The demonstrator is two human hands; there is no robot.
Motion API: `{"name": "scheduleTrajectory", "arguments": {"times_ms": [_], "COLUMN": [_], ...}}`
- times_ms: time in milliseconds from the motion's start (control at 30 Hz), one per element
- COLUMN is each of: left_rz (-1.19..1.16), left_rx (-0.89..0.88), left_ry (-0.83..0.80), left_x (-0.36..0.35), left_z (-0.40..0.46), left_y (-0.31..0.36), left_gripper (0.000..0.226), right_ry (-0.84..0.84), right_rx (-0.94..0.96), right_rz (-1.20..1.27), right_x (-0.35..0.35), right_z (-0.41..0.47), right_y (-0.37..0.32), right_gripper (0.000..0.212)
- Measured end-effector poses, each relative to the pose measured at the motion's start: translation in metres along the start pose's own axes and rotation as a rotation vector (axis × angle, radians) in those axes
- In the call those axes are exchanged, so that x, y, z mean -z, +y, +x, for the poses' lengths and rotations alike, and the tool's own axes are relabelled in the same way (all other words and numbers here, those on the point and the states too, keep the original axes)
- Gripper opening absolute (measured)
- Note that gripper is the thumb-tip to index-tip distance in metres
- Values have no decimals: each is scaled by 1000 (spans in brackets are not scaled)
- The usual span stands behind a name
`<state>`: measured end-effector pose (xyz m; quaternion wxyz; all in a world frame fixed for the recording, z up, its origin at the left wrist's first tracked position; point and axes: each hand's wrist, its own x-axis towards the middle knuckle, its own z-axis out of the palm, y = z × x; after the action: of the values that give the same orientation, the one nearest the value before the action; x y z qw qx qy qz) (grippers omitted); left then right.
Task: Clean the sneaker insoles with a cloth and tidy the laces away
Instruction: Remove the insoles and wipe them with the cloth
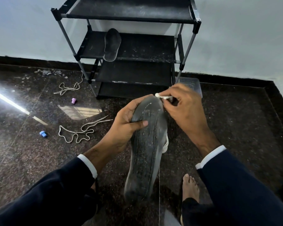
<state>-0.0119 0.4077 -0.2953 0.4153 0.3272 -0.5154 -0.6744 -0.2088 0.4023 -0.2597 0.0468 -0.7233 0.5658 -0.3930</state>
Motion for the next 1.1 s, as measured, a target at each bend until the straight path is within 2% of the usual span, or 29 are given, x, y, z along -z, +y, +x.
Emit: {"name": "scheduleTrajectory", "arguments": {"times_ms": [133, 233, 400, 600, 833, 933, 1100], "left_rz": [-30, -33, -96, -102, -10, -3, 5], "left_rx": [-16, 0, 16, -4, -53, -58, 11], "left_ry": [55, 74, 87, 145, 248, 276, 269], "left_x": [3, 4, -1, -2, 10, 15, 9], "left_z": [3, 4, 2, 2, 3, 7, 5], "left_y": [6, 6, 7, 4, 7, 12, 6], "left_gripper": [71, 73, 60, 41, 36, 36, 34], "right_ry": [84, 114, -17, -84, -227, -158, 44], "right_rx": [-140, -96, 30, 123, 20, -57, 24], "right_rz": [94, 151, 135, 93, 61, 134, 161], "right_x": [8, 9, -3, -10, -7, 0, 1], "right_z": [1, 4, 1, -5, -12, -8, 2], "right_y": [4, -8, -22, -24, -4, 1, -20], "right_gripper": [13, 15, 18, 17, 15, 16, 14]}}
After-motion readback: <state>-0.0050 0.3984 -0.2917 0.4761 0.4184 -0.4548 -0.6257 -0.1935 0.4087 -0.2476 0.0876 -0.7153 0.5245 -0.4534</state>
